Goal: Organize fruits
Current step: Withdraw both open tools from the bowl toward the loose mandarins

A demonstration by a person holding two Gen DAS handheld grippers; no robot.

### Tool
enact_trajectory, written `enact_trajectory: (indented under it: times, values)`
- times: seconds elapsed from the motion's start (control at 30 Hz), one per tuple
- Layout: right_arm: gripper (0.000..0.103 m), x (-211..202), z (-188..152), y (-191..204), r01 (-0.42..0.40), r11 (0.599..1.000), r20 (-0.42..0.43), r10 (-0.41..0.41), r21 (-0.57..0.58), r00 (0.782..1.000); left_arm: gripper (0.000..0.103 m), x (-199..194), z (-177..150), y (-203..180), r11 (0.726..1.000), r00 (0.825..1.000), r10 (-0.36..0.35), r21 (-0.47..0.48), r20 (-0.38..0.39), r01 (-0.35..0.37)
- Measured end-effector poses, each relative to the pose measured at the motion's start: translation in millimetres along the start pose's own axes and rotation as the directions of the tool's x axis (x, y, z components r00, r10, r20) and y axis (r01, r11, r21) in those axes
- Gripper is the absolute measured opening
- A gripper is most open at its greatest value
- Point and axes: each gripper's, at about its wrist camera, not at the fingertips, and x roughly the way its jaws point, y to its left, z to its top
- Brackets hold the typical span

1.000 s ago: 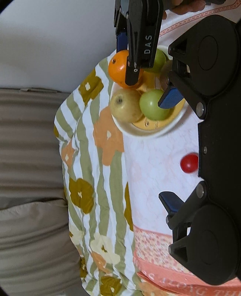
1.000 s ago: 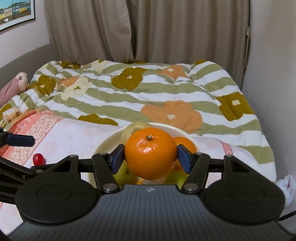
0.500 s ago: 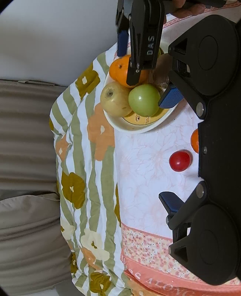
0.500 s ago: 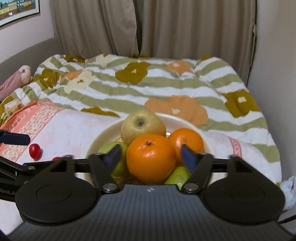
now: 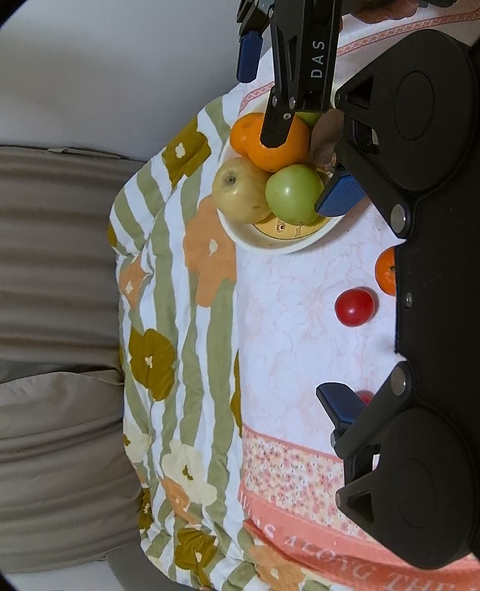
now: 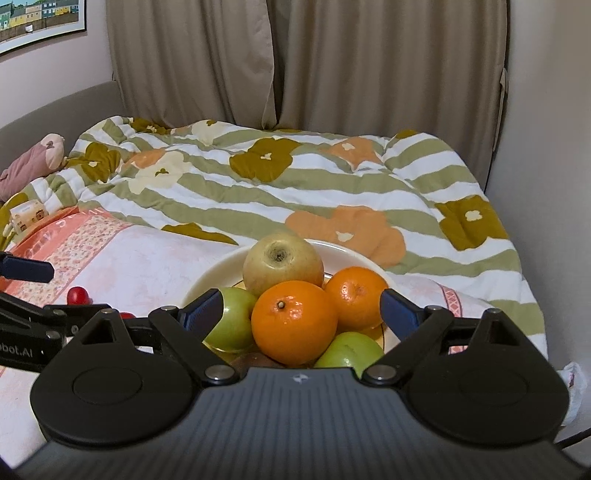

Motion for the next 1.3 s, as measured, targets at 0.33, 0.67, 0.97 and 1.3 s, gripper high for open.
enact_trajectory:
  times: [0.33,0.67,0.97,1.3]
  values:
    - [0.103,-54,6,20,0.06,0.997,0.026,-0.062,0.046,0.998,0.099,-50,-6,16,0.999,0.997,-0.008,0.039,0.079,0.005]
    - [0.103,-108,-4,52,0.139,0.982,0.024,-0.143,0.124,0.989,0.102,-93,-27,29,0.99,0.984,-0.045,0.14,0.172,0.021]
    - [0.103,-127,-34,72,0.183,0.965,0.002,-0.187,0.185,0.982,0.102,-90,-50,35,0.964,0.973,-0.152,0.243,0.172,0.108]
    - [0.103,-104,-83,85,0.194,0.955,-0.042,-0.189,0.225,0.981,0.099,-40,-76,33,0.878,0.945,-0.301,0.424,0.126,0.223]
